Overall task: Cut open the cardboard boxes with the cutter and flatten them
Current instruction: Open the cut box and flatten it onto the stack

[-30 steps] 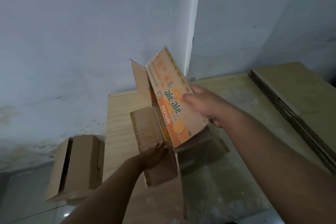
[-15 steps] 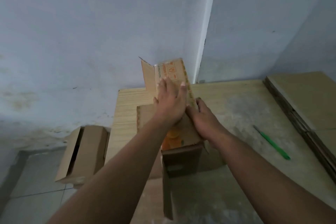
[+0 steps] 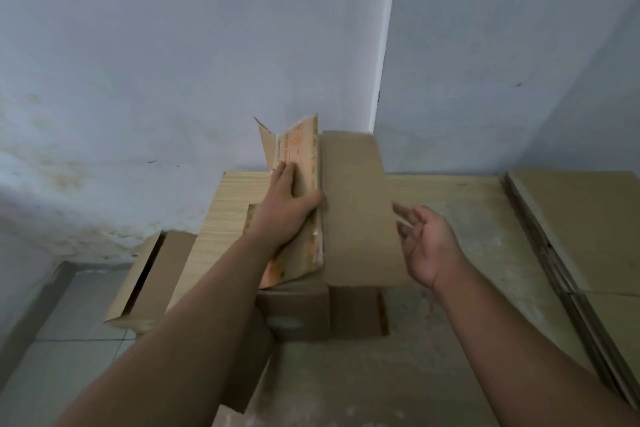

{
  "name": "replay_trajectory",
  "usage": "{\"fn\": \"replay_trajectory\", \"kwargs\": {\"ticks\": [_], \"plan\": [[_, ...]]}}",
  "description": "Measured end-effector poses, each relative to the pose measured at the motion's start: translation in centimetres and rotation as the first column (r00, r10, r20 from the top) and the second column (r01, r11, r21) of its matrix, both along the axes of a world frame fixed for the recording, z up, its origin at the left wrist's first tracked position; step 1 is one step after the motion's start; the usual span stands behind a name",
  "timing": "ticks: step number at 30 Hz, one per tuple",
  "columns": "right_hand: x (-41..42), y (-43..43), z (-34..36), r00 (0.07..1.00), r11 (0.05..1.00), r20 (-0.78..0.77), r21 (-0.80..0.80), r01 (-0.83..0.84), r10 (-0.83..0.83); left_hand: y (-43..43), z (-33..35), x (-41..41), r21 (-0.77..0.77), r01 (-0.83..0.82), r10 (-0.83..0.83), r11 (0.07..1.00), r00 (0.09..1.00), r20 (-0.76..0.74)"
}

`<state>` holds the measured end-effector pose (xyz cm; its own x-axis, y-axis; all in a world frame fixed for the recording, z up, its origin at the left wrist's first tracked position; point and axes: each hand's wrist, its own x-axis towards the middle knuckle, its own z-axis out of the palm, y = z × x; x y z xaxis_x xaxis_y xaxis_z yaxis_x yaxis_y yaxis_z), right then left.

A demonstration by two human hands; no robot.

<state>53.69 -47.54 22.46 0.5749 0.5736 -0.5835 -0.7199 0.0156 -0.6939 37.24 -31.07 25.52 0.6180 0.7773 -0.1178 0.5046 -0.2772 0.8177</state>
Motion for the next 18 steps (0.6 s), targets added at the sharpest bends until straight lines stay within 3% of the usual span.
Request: {"fn": "replay_trajectory", "kwargs": {"ticks": [3, 5, 6, 8, 9, 10, 13, 16, 18], "plan": [[0.2, 0.5, 2.4, 0.986, 0.971, 0.123, 0.198, -0.132, 0.109, -0.8, 3.1, -1.1, -0.345, -0.049, 0.166, 0.937, 0.933, 0.320], [-1.4, 1.6, 4.4, 0.928, 0.926, 0.287, 0.224, -0.305, 0.236, -1.7, 4.5, -1.7, -0.461, -0.048, 0.237, 0.886, 0.902, 0.361], [-2.2, 2.3, 4.8, 0.855, 0.903, 0.425, 0.166, -0.396, 0.297, -2.1, 5.0, -2.0, -0.490, -0.051, 0.265, 0.870, 0.887, 0.378], [-3.8, 3.7, 5.0, 0.550, 0.847, 0.717, -0.107, -0.521, 0.428, -2.3, 5.2, -2.4, -0.459, -0.078, 0.291, 0.885, 0.862, 0.416], [-4.6, 4.4, 4.8, 0.403, 0.822, 0.777, -0.244, -0.514, 0.483, -2.1, 5.1, -2.5, -0.431, -0.109, 0.312, 0.896, 0.845, 0.434], [-5.3, 4.9, 4.8, 0.330, 0.800, 0.777, -0.344, -0.492, 0.537, -2.1, 5.3, -2.7, -0.393, -0.155, 0.330, 0.906, 0.841, 0.429], [-6.7, 6.2, 4.2, 0.286, 0.776, 0.752, -0.441, -0.451, 0.594, -1.7, 5.5, -3.6, -0.333, -0.257, 0.386, 0.907, 0.822, 0.418], [-7.1, 7.4, 3.6, 0.206, 0.745, 0.737, -0.542, -0.389, 0.644, -2.3, 6.1, -3.8, -0.482, -0.235, 0.452, 0.844, 0.796, 0.403], [-7.2, 7.9, 3.3, 0.199, 0.727, 0.715, -0.577, -0.372, 0.670, -2.8, 6.4, -3.6, -0.557, -0.139, 0.413, 0.819, 0.817, 0.402]]}}
